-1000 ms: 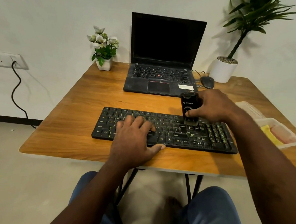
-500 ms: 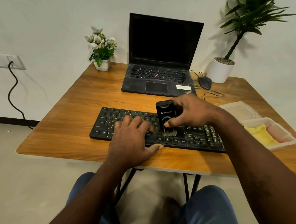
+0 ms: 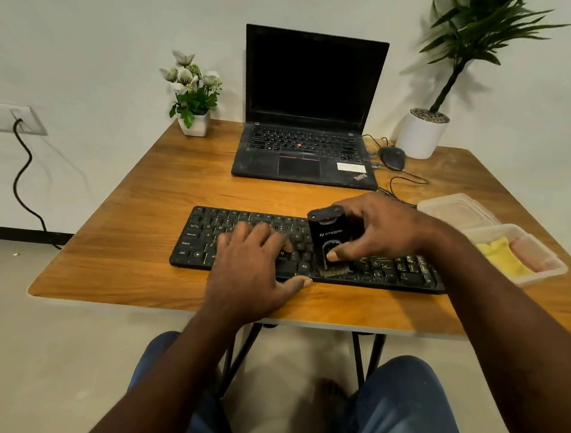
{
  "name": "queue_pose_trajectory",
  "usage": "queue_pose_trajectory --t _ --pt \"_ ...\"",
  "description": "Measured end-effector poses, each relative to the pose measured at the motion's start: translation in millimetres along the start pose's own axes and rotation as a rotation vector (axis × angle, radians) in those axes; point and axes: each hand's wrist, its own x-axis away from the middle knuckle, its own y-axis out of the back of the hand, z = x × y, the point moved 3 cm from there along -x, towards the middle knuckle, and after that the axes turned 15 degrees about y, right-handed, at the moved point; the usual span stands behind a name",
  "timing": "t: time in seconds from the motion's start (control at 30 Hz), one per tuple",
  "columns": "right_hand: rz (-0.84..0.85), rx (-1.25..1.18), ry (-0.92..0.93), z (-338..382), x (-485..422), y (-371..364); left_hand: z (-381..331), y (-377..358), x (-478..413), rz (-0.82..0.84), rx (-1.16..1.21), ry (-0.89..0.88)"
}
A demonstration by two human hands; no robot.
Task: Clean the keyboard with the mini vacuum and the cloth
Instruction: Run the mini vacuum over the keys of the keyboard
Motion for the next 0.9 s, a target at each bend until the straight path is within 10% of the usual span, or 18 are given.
queue_pose_trajectory --t 0.17,0.37,0.9 --pt "-0.391 0.129 -0.091 -30 0 18 -1 1 0 0.010 -0.002 0.010" --pt "-0.120 -0.055 -0.043 -29 14 9 -2 1 0 0.008 0.021 0.009" --pt "-0.281 0.008 -0.050 -33 9 13 -1 2 1 -0.008 0.025 0.000"
